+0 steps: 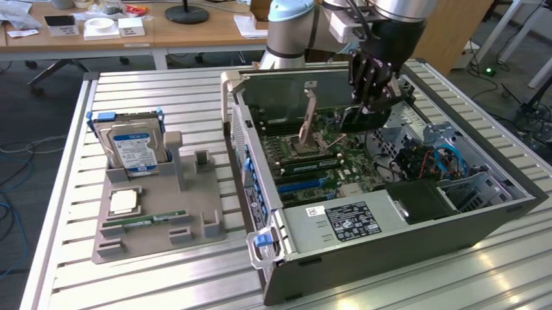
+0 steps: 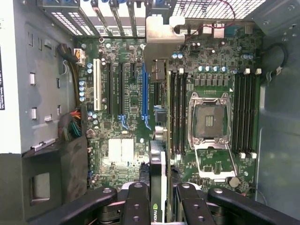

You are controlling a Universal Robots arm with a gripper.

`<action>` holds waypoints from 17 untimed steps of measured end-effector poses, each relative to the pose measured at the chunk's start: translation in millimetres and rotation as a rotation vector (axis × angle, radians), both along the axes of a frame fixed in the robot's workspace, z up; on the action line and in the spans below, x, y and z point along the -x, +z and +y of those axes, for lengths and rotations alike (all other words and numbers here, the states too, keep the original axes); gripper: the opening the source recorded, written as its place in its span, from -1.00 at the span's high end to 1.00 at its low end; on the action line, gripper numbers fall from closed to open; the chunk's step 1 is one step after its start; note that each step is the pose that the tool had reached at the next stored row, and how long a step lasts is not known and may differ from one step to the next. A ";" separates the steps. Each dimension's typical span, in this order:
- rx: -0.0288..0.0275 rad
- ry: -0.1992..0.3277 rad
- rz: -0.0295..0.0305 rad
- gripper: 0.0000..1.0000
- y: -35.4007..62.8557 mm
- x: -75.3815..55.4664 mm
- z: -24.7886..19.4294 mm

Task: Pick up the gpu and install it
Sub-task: 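Insert the gpu into the slot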

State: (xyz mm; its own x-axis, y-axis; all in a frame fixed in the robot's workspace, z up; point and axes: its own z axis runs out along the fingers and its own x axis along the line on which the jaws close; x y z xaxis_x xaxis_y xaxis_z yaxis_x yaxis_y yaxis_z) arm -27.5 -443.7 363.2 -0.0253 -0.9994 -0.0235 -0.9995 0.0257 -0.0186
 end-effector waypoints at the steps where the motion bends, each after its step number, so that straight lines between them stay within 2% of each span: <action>1: 0.0000 0.000 -0.0003 0.47 -1.3 0.9 0.0; 13: 0.0000 0.000 -0.0015 0.47 -12.3 8.4 0.0; 17: 0.0004 0.000 -0.0014 0.47 -13.1 8.6 0.0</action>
State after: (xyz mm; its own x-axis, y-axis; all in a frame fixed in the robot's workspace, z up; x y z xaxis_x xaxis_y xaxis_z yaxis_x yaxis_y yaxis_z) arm -36.1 -443.7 350.1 -0.0251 -0.9994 -0.0231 -0.9995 0.0256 -0.0201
